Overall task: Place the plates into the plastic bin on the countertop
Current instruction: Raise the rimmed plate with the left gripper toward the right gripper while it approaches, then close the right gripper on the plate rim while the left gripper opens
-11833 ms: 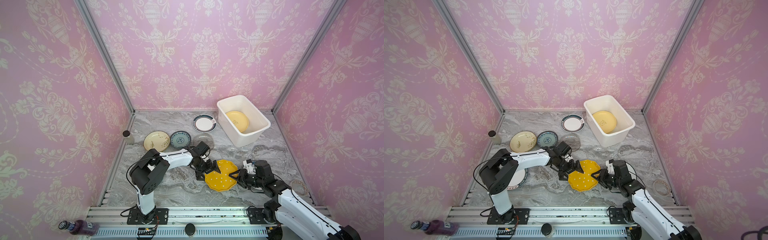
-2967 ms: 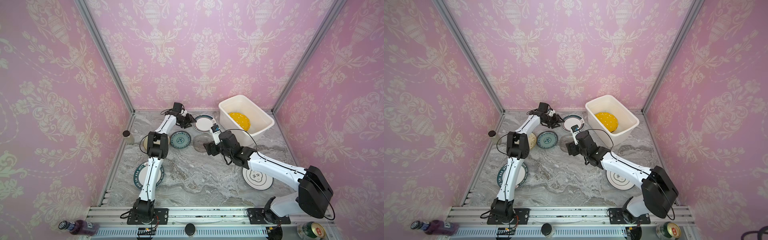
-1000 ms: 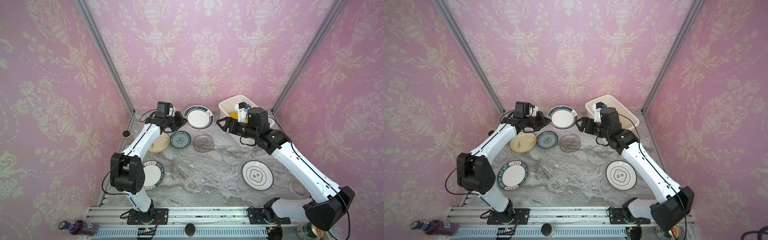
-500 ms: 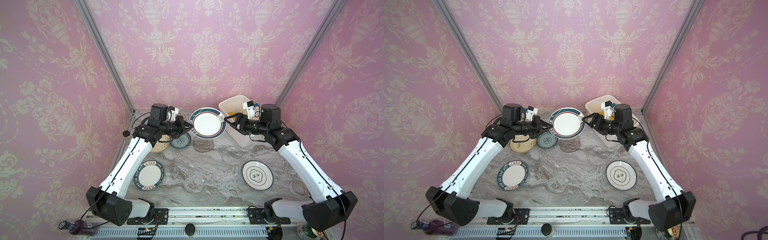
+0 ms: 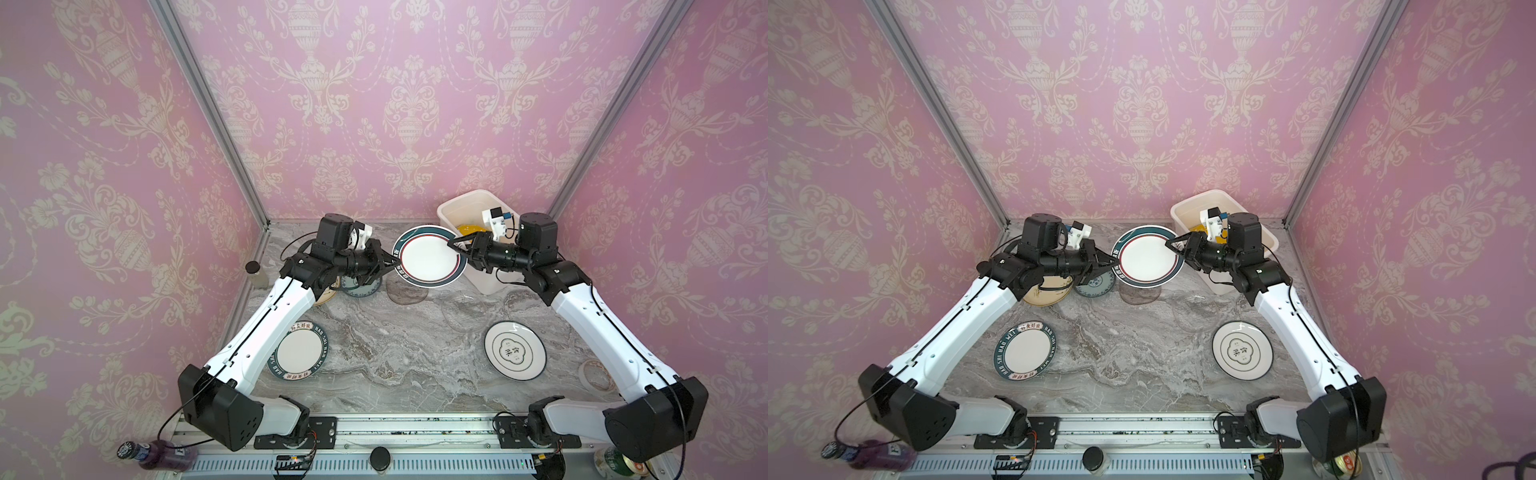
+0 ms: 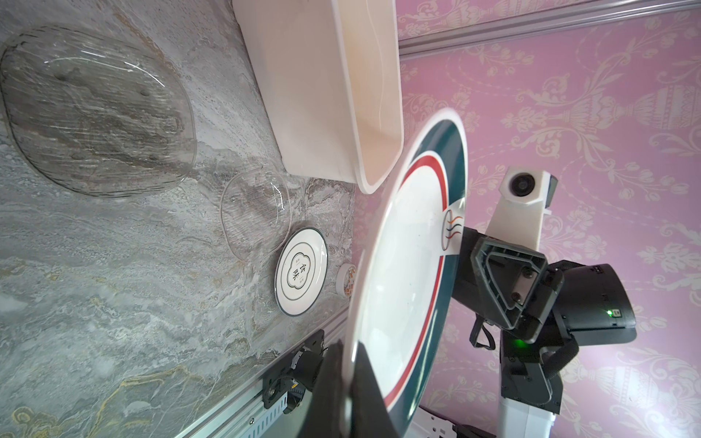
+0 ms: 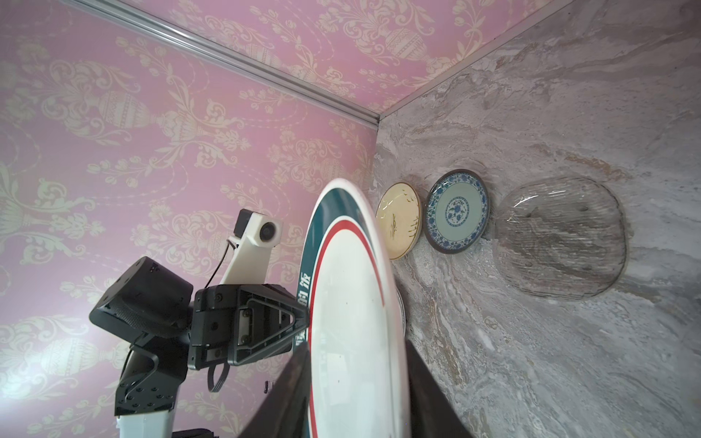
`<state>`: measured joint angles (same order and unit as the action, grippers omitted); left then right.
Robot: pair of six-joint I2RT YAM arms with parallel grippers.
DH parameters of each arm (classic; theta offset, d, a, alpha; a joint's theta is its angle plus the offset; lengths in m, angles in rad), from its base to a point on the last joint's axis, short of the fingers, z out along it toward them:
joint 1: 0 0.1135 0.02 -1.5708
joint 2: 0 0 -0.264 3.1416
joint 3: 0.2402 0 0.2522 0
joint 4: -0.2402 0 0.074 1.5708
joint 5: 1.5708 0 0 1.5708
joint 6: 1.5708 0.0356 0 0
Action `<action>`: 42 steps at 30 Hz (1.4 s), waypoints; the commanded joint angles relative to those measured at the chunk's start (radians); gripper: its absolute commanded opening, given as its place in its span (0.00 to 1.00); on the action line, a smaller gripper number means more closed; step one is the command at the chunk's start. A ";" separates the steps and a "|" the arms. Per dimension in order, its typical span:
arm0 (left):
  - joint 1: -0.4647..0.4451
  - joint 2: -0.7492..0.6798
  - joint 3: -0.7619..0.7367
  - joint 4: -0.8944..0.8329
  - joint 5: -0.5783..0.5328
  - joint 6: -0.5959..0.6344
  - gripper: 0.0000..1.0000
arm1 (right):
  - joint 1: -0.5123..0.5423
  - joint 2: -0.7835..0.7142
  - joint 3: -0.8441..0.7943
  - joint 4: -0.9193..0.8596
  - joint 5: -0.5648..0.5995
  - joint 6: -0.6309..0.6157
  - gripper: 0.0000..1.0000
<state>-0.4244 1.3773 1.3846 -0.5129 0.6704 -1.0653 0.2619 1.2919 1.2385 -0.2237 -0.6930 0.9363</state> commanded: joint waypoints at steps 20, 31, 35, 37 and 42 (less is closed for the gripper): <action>-0.057 0.045 0.049 0.127 -0.092 -0.030 0.35 | -0.002 0.013 0.034 0.063 0.003 0.058 0.00; -0.057 -0.122 -0.045 0.268 -0.324 0.057 0.97 | -0.146 0.063 0.114 0.138 0.067 0.153 0.01; -0.057 -0.118 -0.017 0.228 -0.325 0.124 0.99 | -0.194 0.093 0.124 0.168 0.135 0.202 0.00; -0.058 -0.097 0.008 0.201 -0.307 0.134 0.99 | -0.208 0.096 0.111 0.200 0.190 0.219 0.00; -0.081 -0.035 0.060 0.178 -0.284 0.160 0.99 | -0.254 0.125 0.063 0.300 0.316 0.277 0.00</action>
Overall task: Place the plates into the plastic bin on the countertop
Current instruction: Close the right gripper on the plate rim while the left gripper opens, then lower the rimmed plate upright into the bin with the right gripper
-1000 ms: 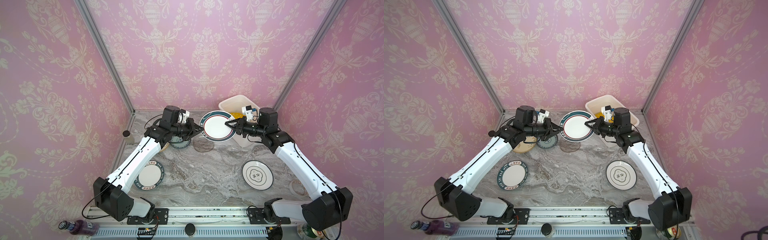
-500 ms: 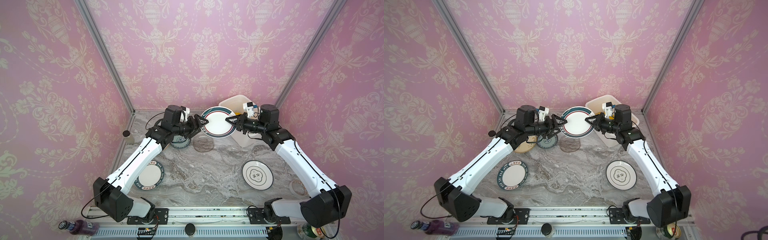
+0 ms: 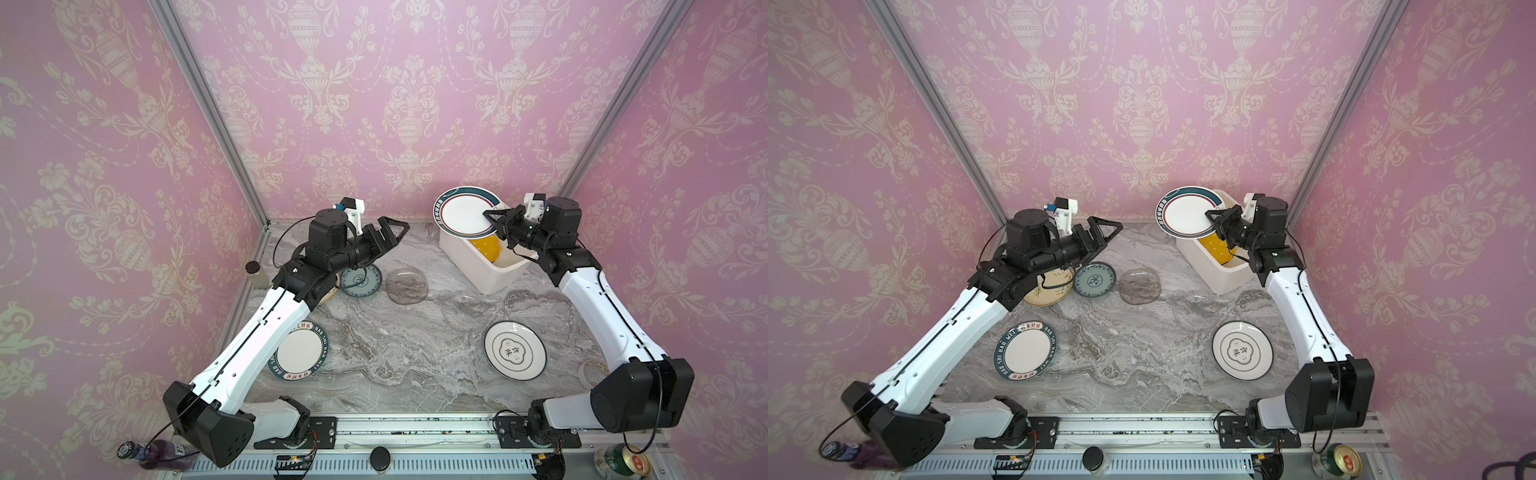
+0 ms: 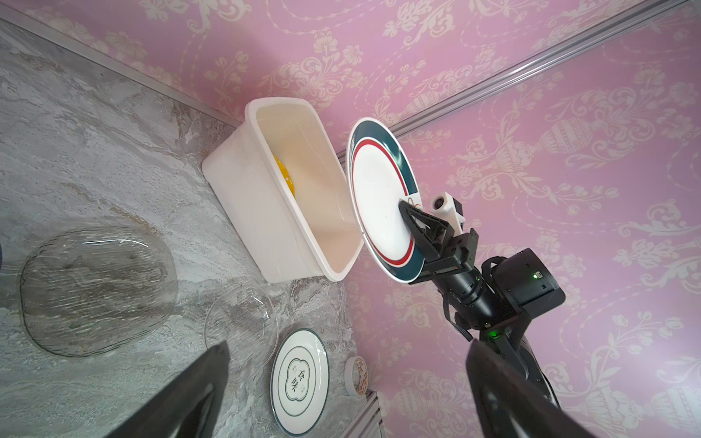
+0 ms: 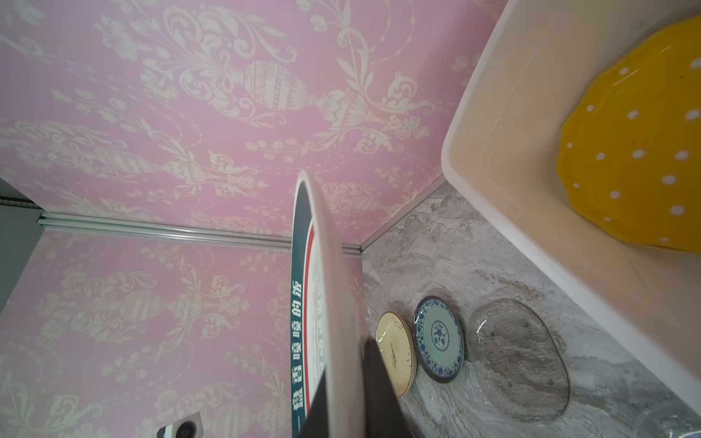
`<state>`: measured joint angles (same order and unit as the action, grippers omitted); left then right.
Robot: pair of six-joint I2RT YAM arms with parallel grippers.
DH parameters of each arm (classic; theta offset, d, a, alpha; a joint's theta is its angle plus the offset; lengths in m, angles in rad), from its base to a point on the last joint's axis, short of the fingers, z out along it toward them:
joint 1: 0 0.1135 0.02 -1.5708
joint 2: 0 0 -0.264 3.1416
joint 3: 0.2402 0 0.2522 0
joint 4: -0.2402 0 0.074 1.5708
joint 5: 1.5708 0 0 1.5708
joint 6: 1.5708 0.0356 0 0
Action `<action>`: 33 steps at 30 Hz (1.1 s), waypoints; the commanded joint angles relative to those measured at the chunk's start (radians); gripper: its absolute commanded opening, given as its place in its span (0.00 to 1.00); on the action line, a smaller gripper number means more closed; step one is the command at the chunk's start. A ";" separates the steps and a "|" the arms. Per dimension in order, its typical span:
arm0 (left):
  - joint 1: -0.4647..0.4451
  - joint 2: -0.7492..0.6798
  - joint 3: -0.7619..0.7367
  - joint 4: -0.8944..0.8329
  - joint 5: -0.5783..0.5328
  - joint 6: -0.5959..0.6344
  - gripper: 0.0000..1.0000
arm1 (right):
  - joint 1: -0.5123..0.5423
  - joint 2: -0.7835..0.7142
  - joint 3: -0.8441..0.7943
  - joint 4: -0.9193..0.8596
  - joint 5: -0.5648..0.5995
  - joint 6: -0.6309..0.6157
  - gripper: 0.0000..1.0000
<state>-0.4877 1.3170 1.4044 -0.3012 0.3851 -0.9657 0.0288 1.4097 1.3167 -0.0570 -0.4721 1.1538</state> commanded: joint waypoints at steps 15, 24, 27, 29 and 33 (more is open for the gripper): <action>-0.114 0.081 0.109 -0.082 -0.116 0.269 0.99 | -0.055 0.251 0.027 0.188 0.343 0.157 0.00; -0.132 0.130 0.146 -0.144 -0.106 0.308 0.99 | -0.049 0.407 0.125 0.116 0.446 0.163 0.00; -0.131 0.149 0.164 -0.157 -0.100 0.313 0.99 | -0.045 0.456 0.155 0.084 0.454 0.156 0.00; -0.131 0.165 0.185 -0.175 -0.097 0.319 0.99 | -0.042 0.485 0.168 0.073 0.458 0.148 0.00; -0.133 0.180 0.201 -0.190 -0.097 0.327 0.99 | -0.033 0.530 0.190 0.037 0.465 0.130 0.00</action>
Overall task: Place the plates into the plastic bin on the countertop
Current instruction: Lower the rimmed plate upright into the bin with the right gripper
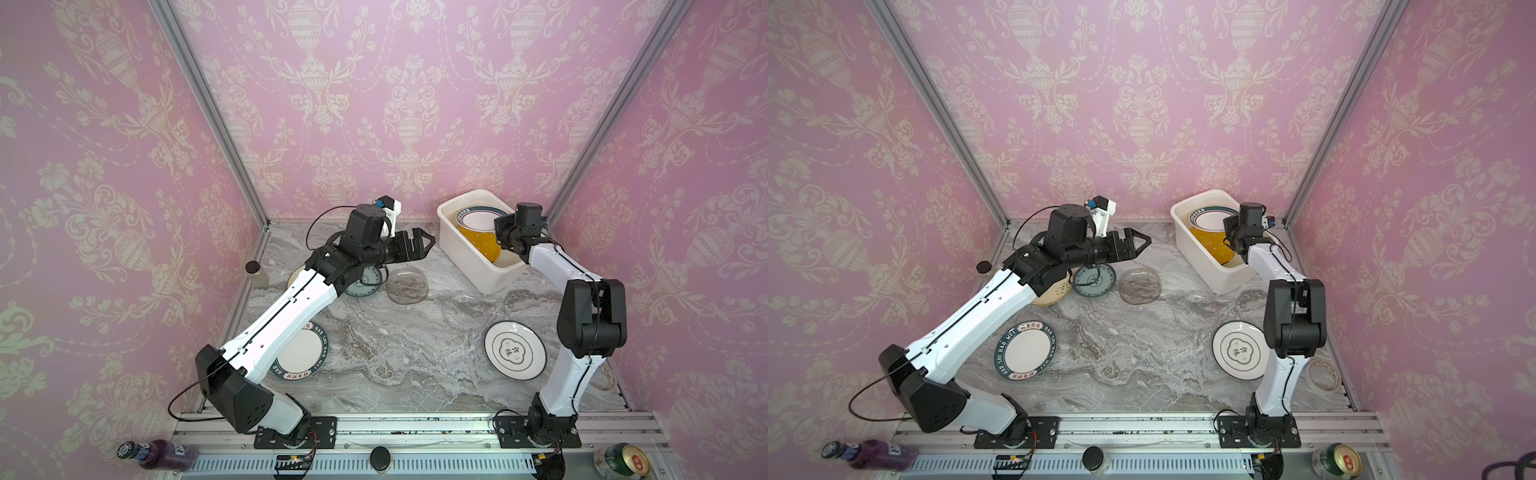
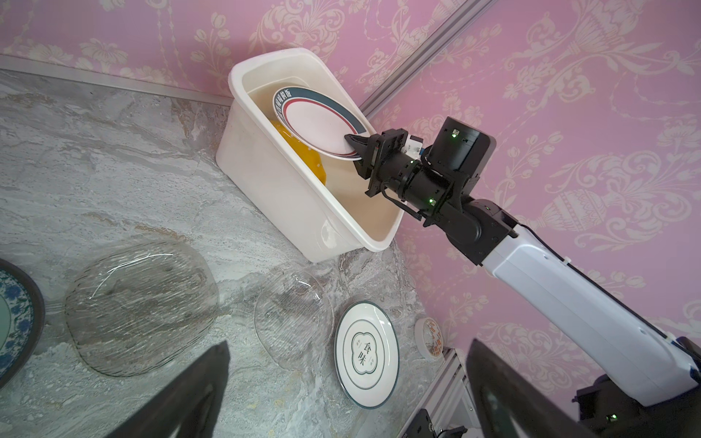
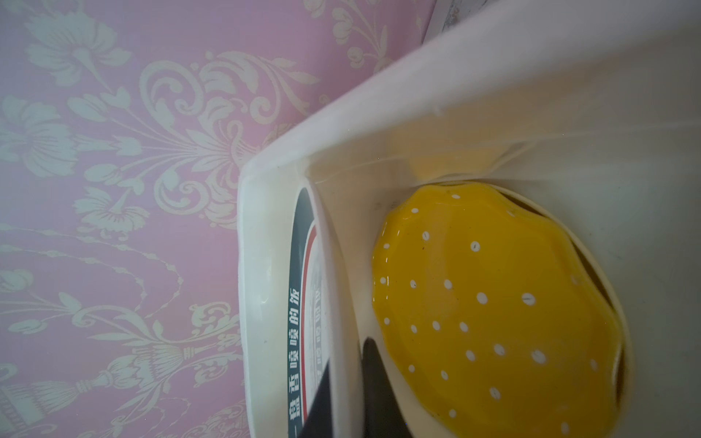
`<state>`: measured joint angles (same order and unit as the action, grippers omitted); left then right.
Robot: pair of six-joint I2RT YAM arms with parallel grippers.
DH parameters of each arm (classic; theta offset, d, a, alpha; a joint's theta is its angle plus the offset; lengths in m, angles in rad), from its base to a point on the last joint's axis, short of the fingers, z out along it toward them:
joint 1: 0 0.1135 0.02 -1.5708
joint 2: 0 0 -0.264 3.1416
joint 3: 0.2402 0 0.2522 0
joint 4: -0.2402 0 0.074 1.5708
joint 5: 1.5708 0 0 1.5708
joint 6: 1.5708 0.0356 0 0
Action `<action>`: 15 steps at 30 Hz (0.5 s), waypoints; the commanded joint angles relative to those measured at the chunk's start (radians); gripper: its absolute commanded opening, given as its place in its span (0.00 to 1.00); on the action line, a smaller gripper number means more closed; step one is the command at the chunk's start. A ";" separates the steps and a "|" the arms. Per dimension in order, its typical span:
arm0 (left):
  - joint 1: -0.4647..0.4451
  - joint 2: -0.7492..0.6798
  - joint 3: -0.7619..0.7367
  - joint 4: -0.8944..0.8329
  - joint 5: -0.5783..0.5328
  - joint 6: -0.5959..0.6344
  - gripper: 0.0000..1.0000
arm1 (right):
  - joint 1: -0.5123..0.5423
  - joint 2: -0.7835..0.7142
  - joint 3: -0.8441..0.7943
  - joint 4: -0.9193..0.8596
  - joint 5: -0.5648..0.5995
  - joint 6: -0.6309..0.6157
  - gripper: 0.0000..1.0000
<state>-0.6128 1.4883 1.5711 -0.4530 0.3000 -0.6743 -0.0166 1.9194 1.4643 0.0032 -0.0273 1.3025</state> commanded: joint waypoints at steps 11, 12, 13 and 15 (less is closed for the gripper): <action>-0.007 0.054 0.034 -0.053 0.011 0.044 0.99 | 0.016 0.131 0.077 -0.021 0.016 0.007 0.00; -0.006 0.057 0.035 -0.053 0.011 0.044 0.99 | 0.017 0.137 0.083 -0.023 0.017 0.004 0.00; -0.006 0.062 0.036 -0.054 0.011 0.045 0.99 | 0.017 0.146 0.086 -0.023 0.017 0.004 0.00; -0.006 0.069 0.039 -0.056 0.013 0.044 0.99 | 0.017 0.158 0.088 -0.016 0.016 0.006 0.04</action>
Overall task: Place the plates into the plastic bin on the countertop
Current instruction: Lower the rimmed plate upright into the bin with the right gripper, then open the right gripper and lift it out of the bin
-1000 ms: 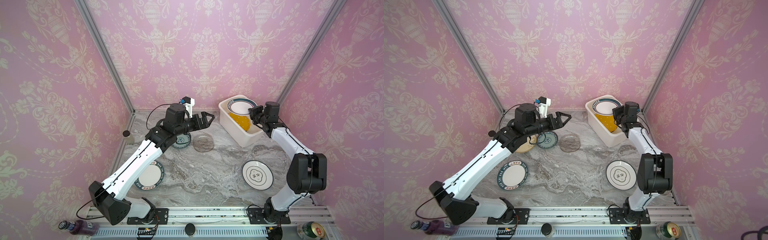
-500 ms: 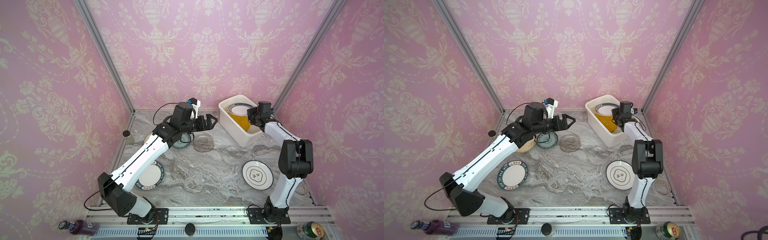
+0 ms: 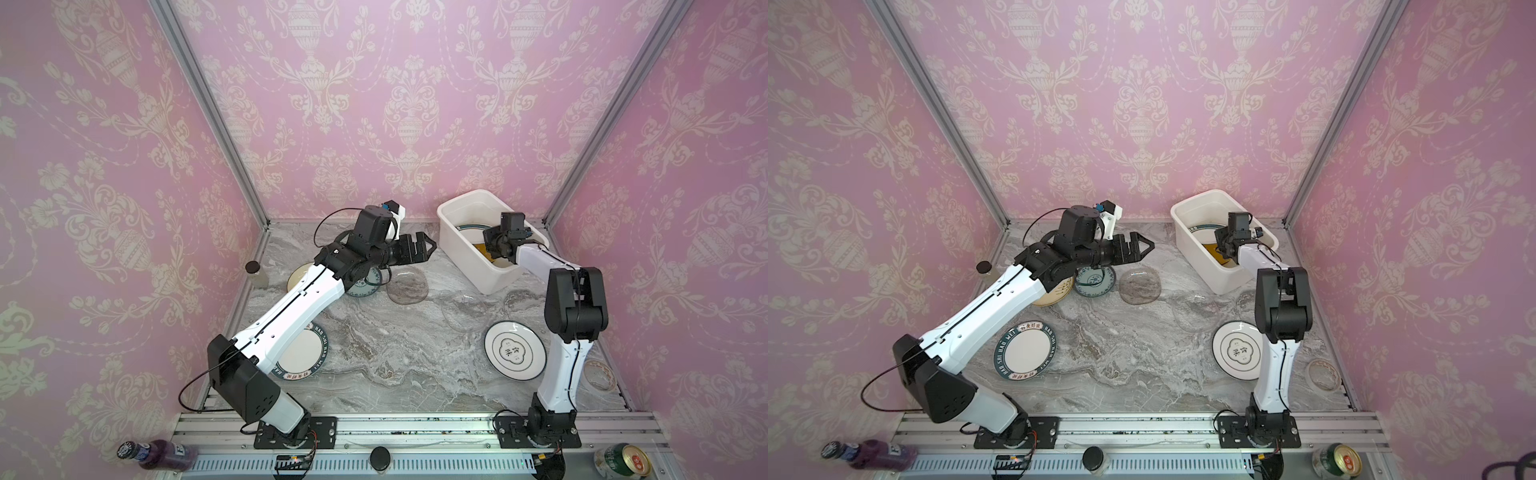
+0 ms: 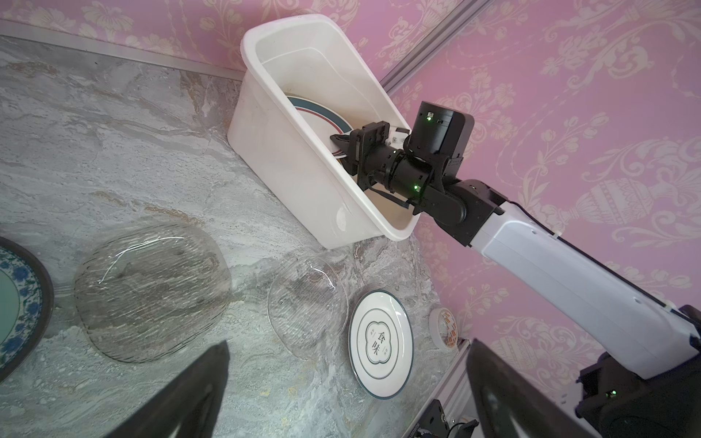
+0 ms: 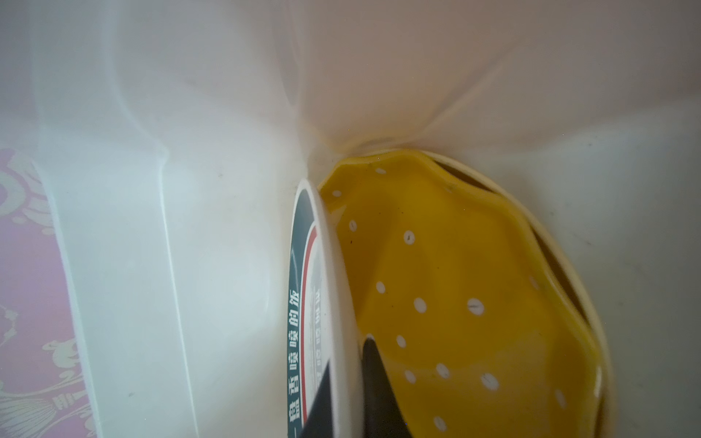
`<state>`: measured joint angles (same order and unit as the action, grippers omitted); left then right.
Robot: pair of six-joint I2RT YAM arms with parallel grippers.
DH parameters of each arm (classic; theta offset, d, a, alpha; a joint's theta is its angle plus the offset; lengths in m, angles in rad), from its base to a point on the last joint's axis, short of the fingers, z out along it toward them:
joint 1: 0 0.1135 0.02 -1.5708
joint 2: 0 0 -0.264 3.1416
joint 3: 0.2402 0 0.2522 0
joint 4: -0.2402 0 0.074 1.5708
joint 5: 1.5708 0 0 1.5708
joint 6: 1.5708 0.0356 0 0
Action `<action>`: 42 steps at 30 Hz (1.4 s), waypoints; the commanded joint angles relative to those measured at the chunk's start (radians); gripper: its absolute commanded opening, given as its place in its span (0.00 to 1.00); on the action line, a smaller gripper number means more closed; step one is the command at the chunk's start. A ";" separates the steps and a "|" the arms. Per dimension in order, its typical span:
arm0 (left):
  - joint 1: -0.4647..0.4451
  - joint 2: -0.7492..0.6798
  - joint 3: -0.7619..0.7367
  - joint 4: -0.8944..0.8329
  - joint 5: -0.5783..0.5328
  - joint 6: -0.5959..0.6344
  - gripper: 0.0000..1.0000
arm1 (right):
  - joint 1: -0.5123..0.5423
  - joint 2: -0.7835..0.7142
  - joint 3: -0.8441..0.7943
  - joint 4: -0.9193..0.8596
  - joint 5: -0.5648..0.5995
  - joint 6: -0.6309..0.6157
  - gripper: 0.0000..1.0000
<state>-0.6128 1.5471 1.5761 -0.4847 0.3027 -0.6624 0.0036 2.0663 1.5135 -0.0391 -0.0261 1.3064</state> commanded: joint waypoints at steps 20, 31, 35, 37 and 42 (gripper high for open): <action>-0.004 0.028 0.050 -0.066 -0.018 0.046 0.99 | -0.005 0.024 0.123 -0.227 0.086 -0.054 0.49; 0.019 0.016 0.047 -0.084 -0.024 0.060 0.99 | -0.008 0.040 0.209 -0.396 0.154 -0.111 0.58; 0.030 0.018 0.050 -0.095 -0.018 0.069 0.99 | -0.009 0.053 0.247 -0.467 0.187 -0.136 0.61; 0.036 0.017 0.051 -0.103 -0.018 0.075 0.99 | -0.010 0.062 0.265 -0.499 0.194 -0.144 0.61; 0.049 0.009 0.051 -0.113 -0.017 0.084 0.99 | -0.014 0.058 0.274 -0.517 0.198 -0.160 0.62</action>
<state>-0.5762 1.5665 1.5948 -0.5686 0.3019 -0.6136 0.0071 2.0922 1.7618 -0.5098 0.1287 1.1843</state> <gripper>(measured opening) 0.993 0.620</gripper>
